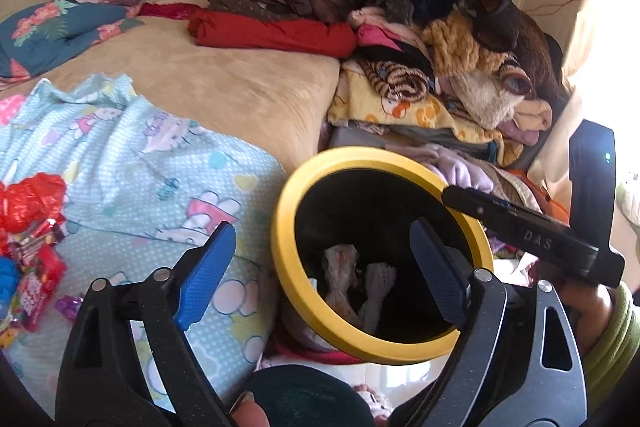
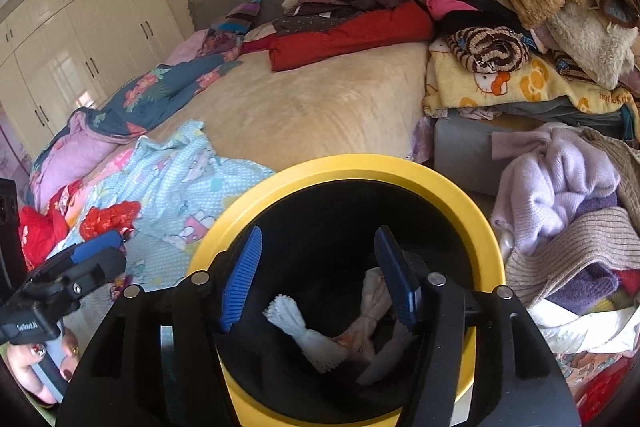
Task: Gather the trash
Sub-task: 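Open both tools to drop the foam nets into the bin, then move both tools back toward the remaining trash on the sheet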
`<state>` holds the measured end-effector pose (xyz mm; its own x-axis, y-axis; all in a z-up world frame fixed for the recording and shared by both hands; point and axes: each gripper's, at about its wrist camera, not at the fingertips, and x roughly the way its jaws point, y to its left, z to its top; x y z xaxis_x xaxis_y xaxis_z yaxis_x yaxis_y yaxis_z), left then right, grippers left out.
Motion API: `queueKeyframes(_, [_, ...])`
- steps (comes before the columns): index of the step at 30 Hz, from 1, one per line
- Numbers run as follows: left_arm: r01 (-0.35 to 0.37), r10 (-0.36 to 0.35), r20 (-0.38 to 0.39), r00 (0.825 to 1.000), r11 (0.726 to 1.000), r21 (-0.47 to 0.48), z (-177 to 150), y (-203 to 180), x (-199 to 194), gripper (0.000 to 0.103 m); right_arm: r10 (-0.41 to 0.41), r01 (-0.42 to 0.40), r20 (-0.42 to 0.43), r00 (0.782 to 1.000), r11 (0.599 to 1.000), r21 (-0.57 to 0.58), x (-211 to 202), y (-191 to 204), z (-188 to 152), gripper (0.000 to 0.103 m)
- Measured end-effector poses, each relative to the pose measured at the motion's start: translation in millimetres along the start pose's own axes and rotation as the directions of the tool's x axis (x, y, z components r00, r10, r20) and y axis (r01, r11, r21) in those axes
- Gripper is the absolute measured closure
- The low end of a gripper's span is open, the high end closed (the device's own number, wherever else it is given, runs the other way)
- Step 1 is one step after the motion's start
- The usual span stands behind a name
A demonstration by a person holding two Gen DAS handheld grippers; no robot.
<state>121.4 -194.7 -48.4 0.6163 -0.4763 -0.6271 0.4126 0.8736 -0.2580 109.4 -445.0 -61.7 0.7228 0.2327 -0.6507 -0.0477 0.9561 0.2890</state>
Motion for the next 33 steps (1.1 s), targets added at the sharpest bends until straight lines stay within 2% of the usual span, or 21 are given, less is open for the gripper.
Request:
queueKeyframes(2, [-0.016, 0.016, 0.021, 1.000, 1.000, -0.004, 2.3, 3.2, -6.1, 0.020, 0.010, -0.010, 0.007, 1.000, 1.000, -0.004, -2.1, 4.9, 0.3, 0.044])
queueKeyframes(3, [-0.023, 0.023, 0.030, 0.999, 1.000, -0.008, 3.2, 5.1, -8.8, 0.012, 0.014, -0.014, 0.009, 1.000, 1.000, -0.008, -3.1, 8.2, 0.5, 0.043])
queueKeyframes(4, [-0.031, 0.032, 0.044, 0.999, 0.999, -0.015, 4.4, 8.3, -13.2, 0.011, 0.014, -0.014, 0.010, 1.000, 1.000, -0.013, -3.8, 10.7, 0.6, 0.042])
queueKeyframes(12, [-0.096, 0.099, 0.109, 0.989, 0.995, -0.035, 8.3, 31.1, -38.0, 0.011, 0.040, -0.039, 0.041, 0.998, 0.998, -0.040, -11.5, 34.3, 2.1, 0.033])
queueKeyframes(22, [-0.193, 0.201, 0.192, 0.961, 0.979, -0.060, 13.2, 55.4, -69.1, 0.011, 0.105, -0.096, 0.086, 0.991, 0.989, -0.109, -17.5, 78.7, 4.2, 0.026])
queueKeyframes(33, [-0.243, 0.265, 0.236, 0.935, 0.963, -0.118, 13.0, 86.0, -90.9, 0.011, 0.174, -0.155, 0.086, 0.981, 0.969, -0.192, -14.0, 132.6, 0.0, 0.021])
